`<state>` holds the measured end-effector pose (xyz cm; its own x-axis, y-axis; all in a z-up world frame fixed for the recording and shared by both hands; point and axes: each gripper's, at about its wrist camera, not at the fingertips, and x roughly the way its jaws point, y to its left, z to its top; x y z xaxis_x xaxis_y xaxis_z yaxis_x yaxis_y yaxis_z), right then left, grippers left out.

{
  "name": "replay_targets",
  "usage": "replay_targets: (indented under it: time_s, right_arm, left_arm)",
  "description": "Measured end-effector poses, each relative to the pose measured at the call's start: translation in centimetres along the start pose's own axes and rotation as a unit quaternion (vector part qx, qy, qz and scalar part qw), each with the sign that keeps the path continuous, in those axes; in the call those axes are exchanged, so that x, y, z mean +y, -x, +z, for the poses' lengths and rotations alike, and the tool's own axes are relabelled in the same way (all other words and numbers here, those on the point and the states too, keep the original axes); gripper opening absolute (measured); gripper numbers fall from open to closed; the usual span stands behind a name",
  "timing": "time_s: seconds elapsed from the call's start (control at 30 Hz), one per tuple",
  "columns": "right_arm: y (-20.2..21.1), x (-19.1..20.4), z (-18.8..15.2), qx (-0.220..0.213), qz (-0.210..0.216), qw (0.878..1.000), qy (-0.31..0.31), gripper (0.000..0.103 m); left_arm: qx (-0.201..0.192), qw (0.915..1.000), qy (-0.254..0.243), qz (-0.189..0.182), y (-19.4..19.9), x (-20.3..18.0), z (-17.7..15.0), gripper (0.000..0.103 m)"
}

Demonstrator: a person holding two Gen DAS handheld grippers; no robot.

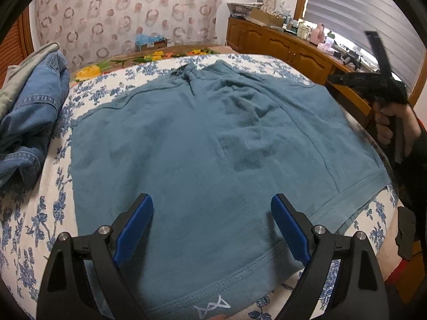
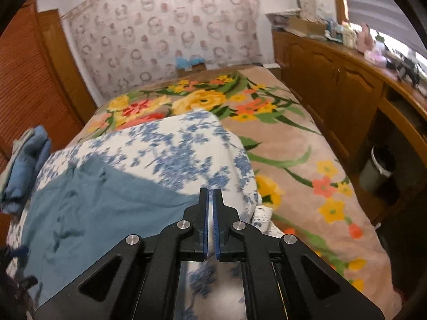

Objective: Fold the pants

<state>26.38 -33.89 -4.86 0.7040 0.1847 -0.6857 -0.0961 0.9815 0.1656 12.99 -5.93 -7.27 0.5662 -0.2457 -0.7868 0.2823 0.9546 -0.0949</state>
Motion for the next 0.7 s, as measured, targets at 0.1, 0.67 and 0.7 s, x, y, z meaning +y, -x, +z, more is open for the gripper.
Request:
replay_targets:
  time_s: [0.1, 0.67, 0.7]
  right_arm:
    - [1.4, 2.5, -1.4, -0.005, 0.012, 0.999, 0.039, 0.007]
    - [5.7, 11.5, -11.3, -0.003, 0.076, 0.990, 0.118, 0.050]
    - [5.7, 11.8, -11.6, -0.002, 0.073, 0.990, 0.119, 0.051]
  left_arm:
    - [0.003, 0.9999, -0.011, 0.012, -0.4, -0.3, -0.3, 0.091]
    - [0.003, 0.9991, -0.037, 0.023, -0.1, -0.7, -0.6, 0.091]
    - [0.006, 0.9991, -0.036, 0.022, 0.0, -0.7, -0.6, 0.091]
